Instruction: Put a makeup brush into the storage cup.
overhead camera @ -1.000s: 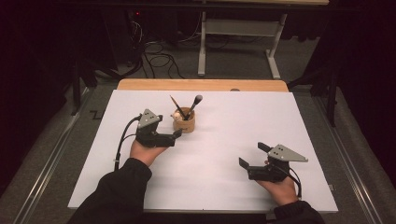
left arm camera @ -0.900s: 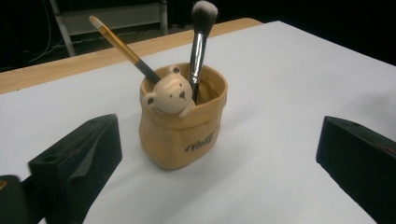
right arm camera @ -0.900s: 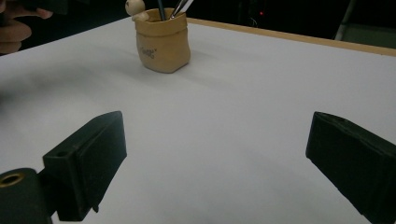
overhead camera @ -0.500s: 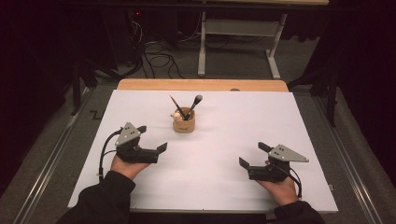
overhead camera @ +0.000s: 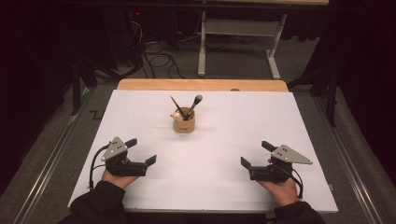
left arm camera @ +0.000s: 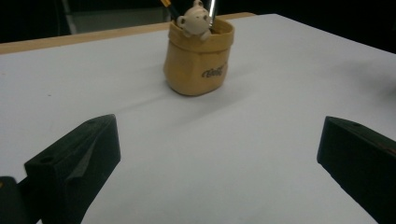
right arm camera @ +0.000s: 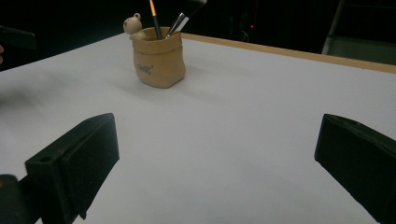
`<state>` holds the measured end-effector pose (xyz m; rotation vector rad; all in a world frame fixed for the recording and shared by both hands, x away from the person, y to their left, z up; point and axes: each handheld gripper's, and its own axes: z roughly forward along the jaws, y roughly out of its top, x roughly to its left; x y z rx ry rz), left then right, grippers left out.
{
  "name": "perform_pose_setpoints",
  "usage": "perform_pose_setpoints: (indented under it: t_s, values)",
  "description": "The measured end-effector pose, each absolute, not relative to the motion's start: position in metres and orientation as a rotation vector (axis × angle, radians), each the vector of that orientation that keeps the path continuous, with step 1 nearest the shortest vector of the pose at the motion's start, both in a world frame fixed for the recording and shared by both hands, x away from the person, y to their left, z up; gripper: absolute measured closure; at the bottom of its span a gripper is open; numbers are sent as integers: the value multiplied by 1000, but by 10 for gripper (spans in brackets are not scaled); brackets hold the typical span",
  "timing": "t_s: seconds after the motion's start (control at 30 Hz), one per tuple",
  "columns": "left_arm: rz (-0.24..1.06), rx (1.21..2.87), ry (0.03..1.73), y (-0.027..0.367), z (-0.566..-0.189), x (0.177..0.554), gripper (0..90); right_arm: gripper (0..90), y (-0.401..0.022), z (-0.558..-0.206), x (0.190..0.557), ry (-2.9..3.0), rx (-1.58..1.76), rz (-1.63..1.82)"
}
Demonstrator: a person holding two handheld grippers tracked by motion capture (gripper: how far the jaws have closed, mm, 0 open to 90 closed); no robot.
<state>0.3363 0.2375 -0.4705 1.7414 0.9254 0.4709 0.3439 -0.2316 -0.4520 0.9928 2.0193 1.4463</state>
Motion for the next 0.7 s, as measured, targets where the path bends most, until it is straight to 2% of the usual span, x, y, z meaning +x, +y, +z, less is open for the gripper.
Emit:
perform_pose_setpoints:
  t_s: [0.17, 0.7]
  values:
    - [516, 1768, 857, 232, -467, 332, 1, 3, -234, -453, 343, 2004, 1004, 1430]
    - [517, 1756, 909, 237, -466, 334, 1, 4, -238, -454, 343, 1979, 1026, 1445]
